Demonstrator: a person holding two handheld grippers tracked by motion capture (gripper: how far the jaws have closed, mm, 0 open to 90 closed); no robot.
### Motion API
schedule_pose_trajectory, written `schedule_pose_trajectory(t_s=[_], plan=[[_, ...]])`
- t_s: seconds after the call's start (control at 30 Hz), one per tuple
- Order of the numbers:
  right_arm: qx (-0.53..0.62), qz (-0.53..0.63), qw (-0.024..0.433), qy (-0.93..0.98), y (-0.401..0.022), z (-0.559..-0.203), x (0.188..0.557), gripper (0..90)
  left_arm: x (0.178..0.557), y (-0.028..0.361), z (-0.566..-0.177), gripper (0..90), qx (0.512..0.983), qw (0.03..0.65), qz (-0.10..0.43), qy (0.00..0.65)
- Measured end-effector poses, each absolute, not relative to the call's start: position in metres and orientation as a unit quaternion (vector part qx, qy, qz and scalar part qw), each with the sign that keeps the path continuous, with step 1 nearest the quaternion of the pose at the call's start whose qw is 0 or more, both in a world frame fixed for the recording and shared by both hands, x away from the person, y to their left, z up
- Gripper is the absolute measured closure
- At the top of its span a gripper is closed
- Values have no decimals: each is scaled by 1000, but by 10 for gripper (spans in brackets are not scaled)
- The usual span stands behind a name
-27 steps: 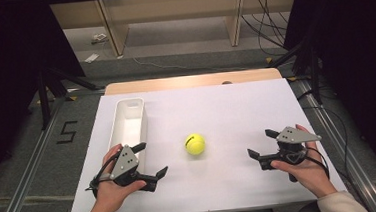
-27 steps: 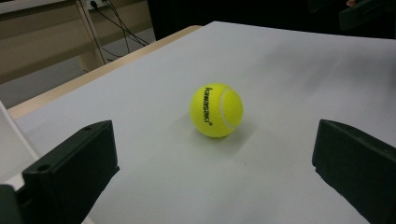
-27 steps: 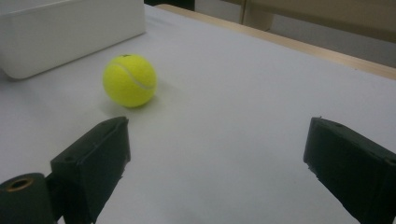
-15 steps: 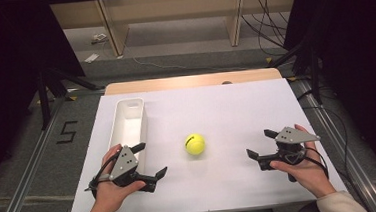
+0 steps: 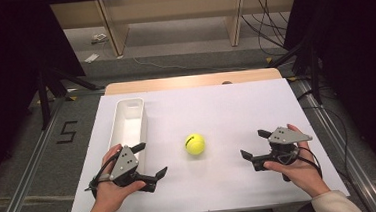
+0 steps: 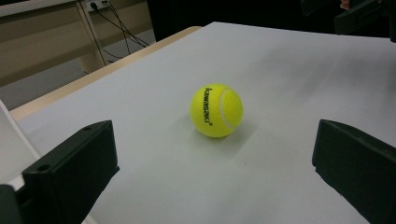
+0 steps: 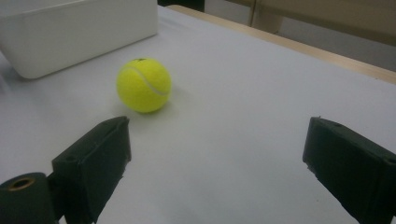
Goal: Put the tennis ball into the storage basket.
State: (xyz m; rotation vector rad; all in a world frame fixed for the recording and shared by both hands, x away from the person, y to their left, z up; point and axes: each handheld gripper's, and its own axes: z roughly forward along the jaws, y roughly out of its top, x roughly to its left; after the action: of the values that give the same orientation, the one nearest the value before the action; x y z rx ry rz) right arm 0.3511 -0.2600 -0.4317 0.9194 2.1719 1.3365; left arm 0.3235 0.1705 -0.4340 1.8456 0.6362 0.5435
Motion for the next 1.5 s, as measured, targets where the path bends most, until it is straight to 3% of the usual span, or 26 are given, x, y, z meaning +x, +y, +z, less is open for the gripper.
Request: schedule_pose_trajectory(t_s=[1.5], plan=[[296,479,193,804,-206,-438,368,109,323,169,-434,0,774,530,226,264]])
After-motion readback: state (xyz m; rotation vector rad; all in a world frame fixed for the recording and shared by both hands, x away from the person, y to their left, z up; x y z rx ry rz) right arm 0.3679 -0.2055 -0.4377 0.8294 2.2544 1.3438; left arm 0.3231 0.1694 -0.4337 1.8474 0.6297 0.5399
